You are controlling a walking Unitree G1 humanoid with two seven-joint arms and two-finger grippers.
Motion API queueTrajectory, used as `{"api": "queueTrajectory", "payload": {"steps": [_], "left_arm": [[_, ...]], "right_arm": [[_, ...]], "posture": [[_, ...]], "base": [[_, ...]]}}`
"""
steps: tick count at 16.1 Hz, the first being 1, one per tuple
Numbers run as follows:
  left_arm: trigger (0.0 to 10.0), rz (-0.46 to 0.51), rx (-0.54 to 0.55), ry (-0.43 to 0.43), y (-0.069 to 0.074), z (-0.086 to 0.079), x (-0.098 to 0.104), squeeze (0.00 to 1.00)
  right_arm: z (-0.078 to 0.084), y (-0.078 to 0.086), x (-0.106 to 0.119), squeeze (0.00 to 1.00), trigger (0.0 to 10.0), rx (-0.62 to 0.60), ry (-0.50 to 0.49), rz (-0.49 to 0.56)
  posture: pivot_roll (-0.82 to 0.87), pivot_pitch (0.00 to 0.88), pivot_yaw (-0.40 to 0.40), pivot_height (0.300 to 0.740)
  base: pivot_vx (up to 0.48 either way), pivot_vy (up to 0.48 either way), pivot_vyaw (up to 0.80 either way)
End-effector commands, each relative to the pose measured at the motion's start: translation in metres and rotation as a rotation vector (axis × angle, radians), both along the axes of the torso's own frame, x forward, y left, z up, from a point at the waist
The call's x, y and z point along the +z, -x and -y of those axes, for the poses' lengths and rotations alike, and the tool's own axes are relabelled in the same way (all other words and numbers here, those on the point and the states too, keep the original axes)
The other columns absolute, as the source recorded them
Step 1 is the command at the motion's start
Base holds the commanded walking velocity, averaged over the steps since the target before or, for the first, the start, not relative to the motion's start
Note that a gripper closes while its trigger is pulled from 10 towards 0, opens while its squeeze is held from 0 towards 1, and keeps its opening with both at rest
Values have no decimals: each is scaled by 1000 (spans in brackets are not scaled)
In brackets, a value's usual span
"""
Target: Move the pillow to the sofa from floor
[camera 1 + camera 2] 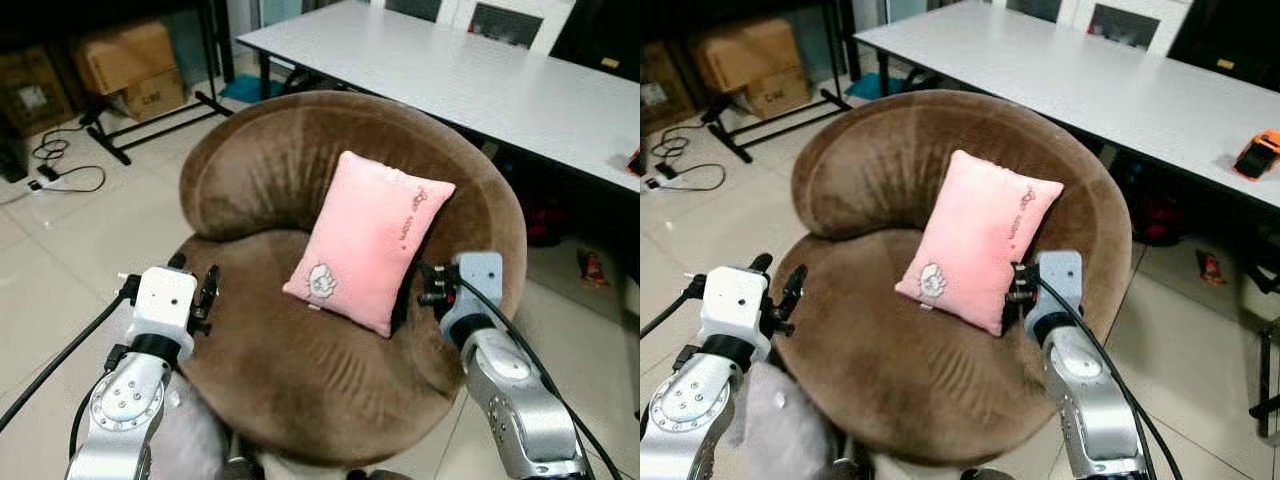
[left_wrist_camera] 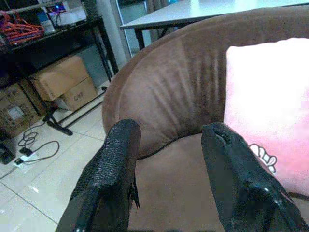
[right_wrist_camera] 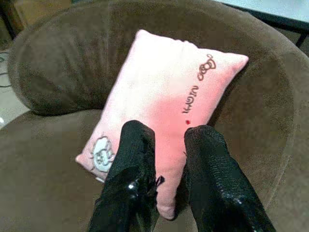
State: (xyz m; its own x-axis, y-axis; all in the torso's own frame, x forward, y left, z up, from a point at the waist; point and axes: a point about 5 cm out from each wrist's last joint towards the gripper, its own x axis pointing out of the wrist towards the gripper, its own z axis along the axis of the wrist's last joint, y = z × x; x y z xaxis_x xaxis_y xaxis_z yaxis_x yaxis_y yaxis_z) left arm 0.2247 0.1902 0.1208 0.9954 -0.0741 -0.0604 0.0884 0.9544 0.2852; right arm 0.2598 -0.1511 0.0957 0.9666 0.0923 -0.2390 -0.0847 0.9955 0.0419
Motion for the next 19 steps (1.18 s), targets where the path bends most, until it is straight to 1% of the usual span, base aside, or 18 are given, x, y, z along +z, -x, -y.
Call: {"api": "queueTrajectory", "payload": {"steps": [1, 2, 6, 8, 13, 15, 19], "left_arm": [[10000, 5, -4, 0, 1, 2, 0, 0], [10000, 5, -5, 0, 1, 2, 0, 0], [10000, 6, -5, 1, 2, 3, -1, 0], [10000, 7, -2, 4, 3, 3, -1, 0], [10000, 8, 17, 11, 3, 2, -3, 0], [10000, 6, 19, 14, 4, 3, -4, 0], [10000, 7, 28, 15, 3, 3, -5, 0]], "right_arm": [[6, 2, 1, 0, 10000, -21, 2, 2], [6, 2, 2, 0, 10000, -24, 18, 5], [5, 2, 3, 0, 10000, -11, 7, 1], [4, 2, 3, 0, 10000, -1, 17, 1], [3, 2, 2, 0, 10000, 10, 34, -2], [2, 2, 2, 0, 10000, 34, 38, 0], [2, 0, 2, 0, 10000, 40, 38, -6]], "posture": [[-52, 0, -37, 740], [-53, 0, -38, 740], [-52, 0, -44, 740], [-53, 0, -48, 740], [-53, 0, -52, 740], [-53, 0, -56, 740], [-52, 0, -63, 740]], "base": [[-255, 0, 0], [-251, 0, 0], [-246, 0, 0], [-246, 0, 0], [0, 0, 0], [0, 298, 0], [0, 337, 0]]}}
